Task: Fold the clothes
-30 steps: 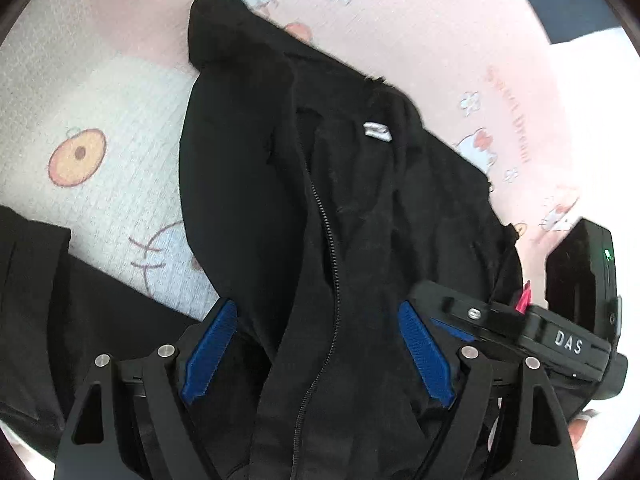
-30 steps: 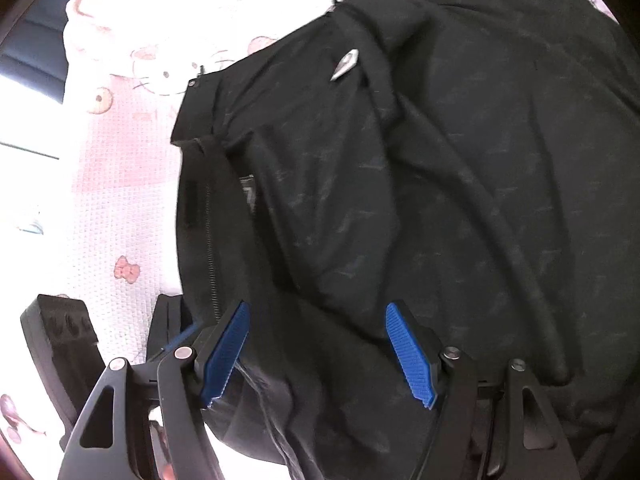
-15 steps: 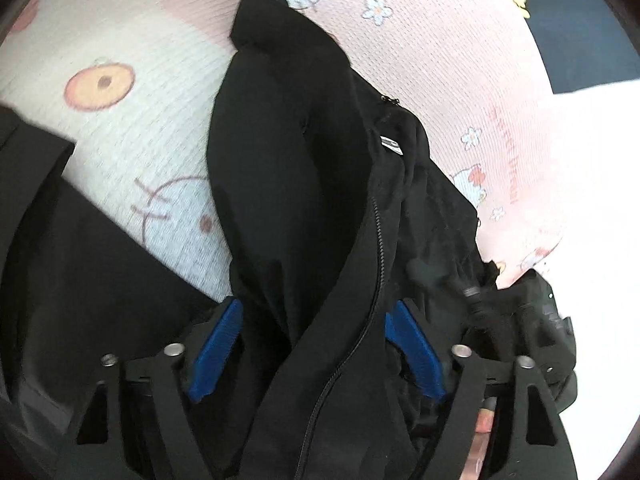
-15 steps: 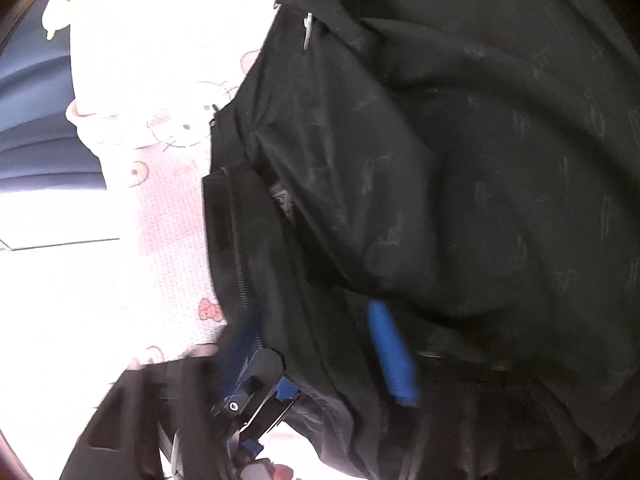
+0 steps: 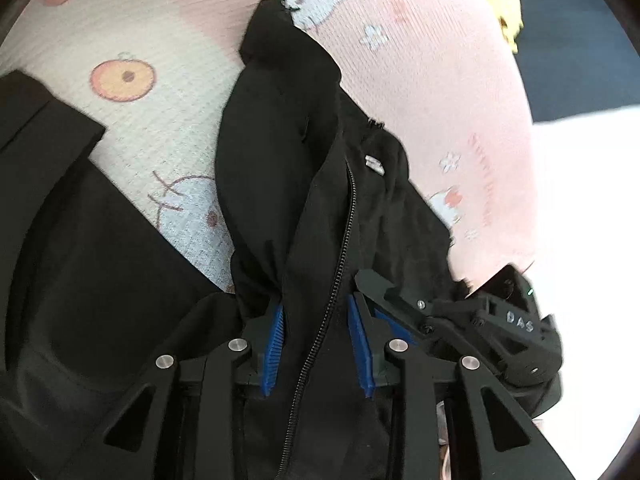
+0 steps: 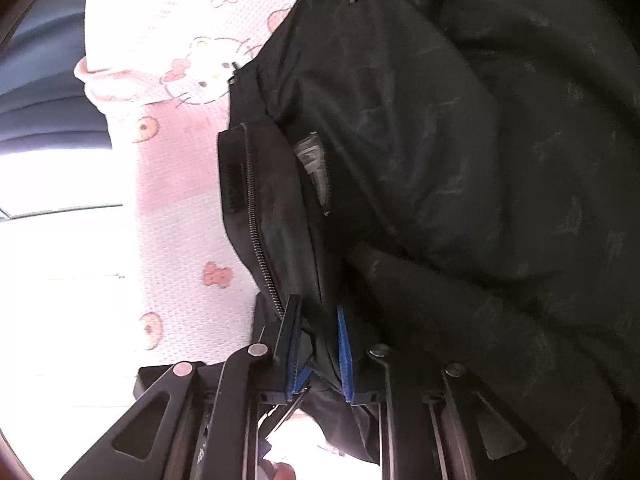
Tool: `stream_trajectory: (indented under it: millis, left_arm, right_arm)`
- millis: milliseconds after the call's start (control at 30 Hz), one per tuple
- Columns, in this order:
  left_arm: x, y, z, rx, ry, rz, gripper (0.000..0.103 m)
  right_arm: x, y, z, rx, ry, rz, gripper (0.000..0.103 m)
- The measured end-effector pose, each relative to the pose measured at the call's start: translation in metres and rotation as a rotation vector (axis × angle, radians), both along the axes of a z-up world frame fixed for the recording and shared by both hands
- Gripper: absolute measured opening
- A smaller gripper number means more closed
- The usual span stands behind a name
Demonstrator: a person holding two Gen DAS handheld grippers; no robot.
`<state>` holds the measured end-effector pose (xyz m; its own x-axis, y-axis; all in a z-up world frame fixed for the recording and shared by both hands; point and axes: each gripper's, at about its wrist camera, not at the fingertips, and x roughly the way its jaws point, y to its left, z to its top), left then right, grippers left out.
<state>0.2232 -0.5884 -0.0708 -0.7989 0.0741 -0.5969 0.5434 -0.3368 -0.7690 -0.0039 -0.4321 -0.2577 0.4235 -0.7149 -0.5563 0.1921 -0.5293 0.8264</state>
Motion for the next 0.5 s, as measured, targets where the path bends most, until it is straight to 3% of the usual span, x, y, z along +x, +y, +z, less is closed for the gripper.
stream_trajectory:
  millis: [167, 300, 500]
  left_arm:
    - [0.025, -0.010, 0.012, 0.042, 0.064, 0.036, 0.027]
    - [0.048, -0.019, 0.022, 0.051, 0.092, 0.069, 0.026]
    - [0.081, -0.040, 0.029, -0.001, 0.040, 0.110, 0.025]
  right_arm:
    - [0.018, -0.016, 0.021, 0.004, -0.024, 0.030, 0.012]
    - [0.045, -0.042, 0.047, 0.027, 0.051, 0.092, 0.012]
    - [0.088, -0.091, 0.057, 0.061, 0.110, 0.174, 0.012]
